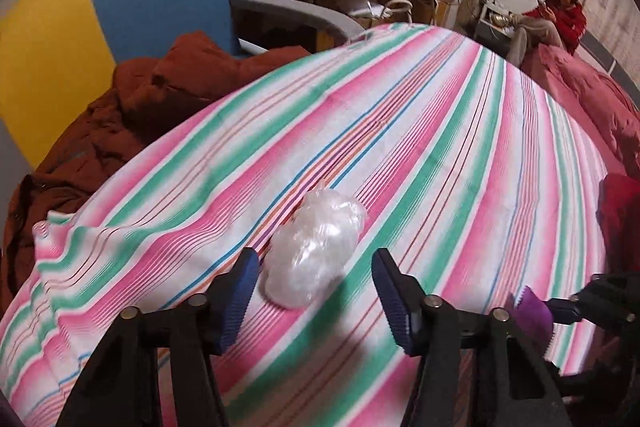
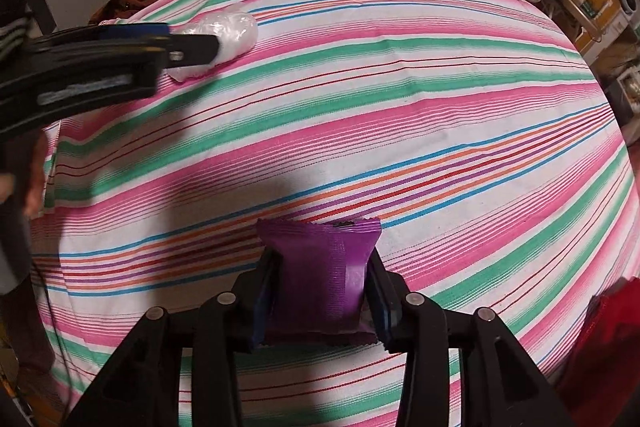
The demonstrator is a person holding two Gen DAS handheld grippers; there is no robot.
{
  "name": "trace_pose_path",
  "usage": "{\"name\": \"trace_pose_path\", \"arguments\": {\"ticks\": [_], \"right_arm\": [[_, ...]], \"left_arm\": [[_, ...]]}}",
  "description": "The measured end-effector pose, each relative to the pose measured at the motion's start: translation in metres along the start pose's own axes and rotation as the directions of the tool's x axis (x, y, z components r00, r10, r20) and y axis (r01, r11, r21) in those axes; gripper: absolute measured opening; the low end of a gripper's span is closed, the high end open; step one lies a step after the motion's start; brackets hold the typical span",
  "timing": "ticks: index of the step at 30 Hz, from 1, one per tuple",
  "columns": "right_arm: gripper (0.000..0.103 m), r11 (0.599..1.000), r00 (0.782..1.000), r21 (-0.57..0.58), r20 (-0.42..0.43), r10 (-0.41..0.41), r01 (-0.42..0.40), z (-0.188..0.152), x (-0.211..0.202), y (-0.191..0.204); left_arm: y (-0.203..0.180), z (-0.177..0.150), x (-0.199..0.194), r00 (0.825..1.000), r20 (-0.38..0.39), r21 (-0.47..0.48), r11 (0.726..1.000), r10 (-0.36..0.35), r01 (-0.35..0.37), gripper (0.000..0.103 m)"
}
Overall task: Organize objects
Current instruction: 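Grasp the clear plastic bag with the left gripper, then carry the purple packet and plastic bag over the gold tray with both grippers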
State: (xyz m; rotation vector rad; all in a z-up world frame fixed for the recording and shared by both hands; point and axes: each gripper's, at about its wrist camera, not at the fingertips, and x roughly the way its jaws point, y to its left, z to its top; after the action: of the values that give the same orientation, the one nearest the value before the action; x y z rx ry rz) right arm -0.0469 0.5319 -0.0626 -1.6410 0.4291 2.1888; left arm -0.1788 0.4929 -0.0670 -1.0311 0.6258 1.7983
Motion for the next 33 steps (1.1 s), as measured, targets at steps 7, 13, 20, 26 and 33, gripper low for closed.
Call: {"name": "trace_pose_path", "arguments": {"ticks": [7, 13, 20, 26, 33], "right_arm": [[0.047, 1.000, 1.000, -0.008, -0.001, 0.003, -0.003, 0.004, -0.002, 0.002], [0.041, 1.000, 1.000, -0.021, 0.010, -0.008, 0.008, 0.008, -0.005, 0.004], [0.039, 1.000, 1.000, -0.020, 0.016, -0.010, 0.011, 0.015, -0.009, 0.004], [0.039, 1.000, 1.000, -0.013, 0.020, -0.003, 0.003, 0.022, -0.011, 0.003], [0.039, 1.000, 1.000, -0.017, 0.025, -0.004, 0.005, 0.030, -0.014, 0.003]], "left_arm": [[0.000, 0.010, 0.029, 0.999, -0.041, -0.027, 1.000, -0.010, 0.009, 0.041], [0.002, 0.001, 0.027, 0.999, -0.047, -0.071, 0.997, 0.010, -0.013, 0.034], [0.008, -0.036, 0.004, 0.998, -0.053, -0.210, 0.977, 0.034, -0.044, 0.033], [-0.006, -0.074, -0.032, 0.996, -0.018, -0.279, 0.956, 0.088, -0.089, 0.033], [-0.039, -0.112, -0.051, 0.990, -0.017, -0.290, 0.947, 0.139, -0.138, 0.033]]}}
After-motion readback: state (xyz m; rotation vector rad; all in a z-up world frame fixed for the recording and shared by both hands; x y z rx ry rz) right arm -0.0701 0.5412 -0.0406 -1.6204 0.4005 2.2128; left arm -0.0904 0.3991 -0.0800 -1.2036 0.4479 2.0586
